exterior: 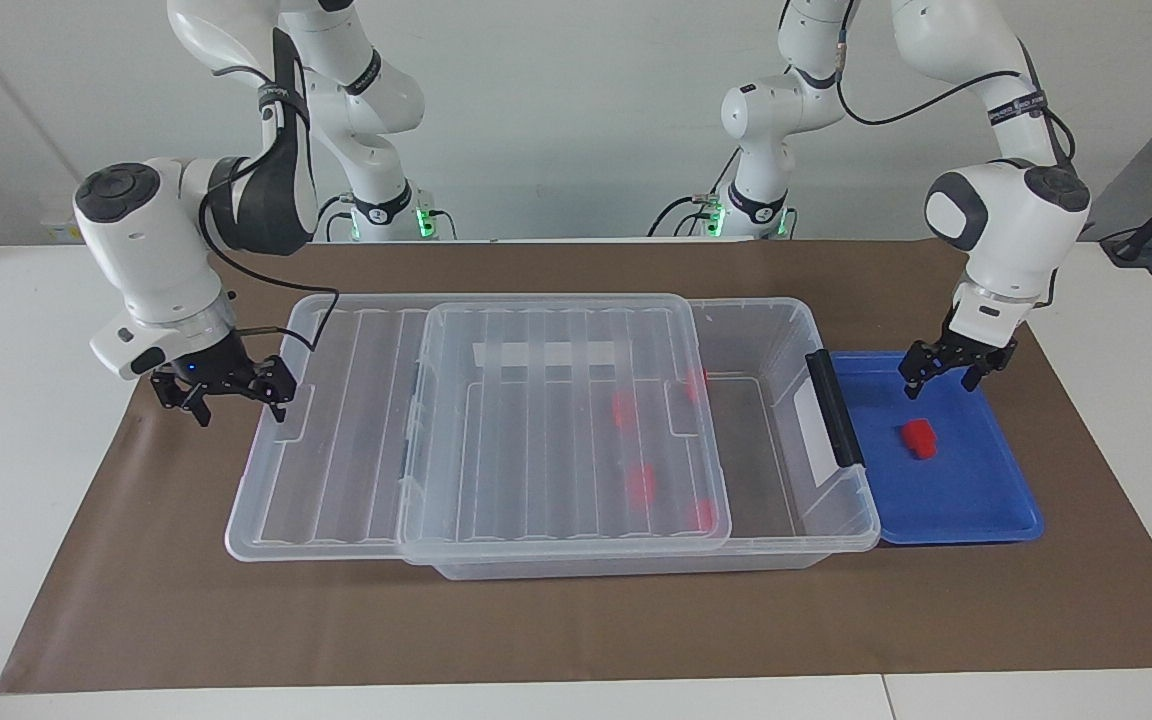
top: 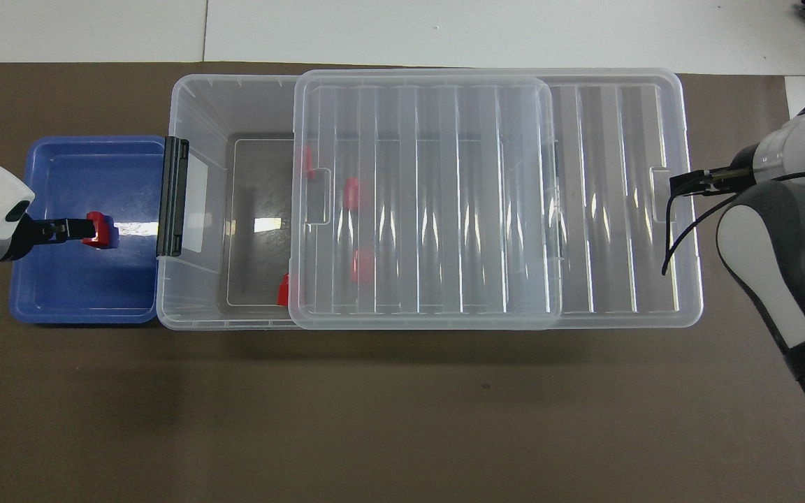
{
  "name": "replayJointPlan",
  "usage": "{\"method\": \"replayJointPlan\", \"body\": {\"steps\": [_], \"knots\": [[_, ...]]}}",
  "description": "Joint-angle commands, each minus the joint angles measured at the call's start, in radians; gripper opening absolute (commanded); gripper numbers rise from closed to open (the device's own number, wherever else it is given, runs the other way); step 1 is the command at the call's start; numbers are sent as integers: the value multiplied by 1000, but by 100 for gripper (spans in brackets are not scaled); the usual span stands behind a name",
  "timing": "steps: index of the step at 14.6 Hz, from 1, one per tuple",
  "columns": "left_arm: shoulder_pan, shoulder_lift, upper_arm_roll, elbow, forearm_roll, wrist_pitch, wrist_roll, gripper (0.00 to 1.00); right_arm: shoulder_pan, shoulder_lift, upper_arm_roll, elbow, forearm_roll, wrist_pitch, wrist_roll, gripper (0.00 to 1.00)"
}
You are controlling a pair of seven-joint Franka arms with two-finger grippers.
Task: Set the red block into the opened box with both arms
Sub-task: 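Grasp the red block in the blue tray with the left gripper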
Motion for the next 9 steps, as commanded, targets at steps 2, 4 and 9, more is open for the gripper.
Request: {"method": "replayJointPlan", "body": {"steps": [2,4,9], "knots": [[17,91,-8,-10,-17,136,3,100,-28,-4,4,10,-28,-32,-41,100],[17,120,-8,-11,-17,151,0,100,-28,-6,4,10,-45,-40,-41,100],[9,129,-8,-27,-15,154,-48,100,-28,-9,4,11,-48,-46,-41,100]]}}
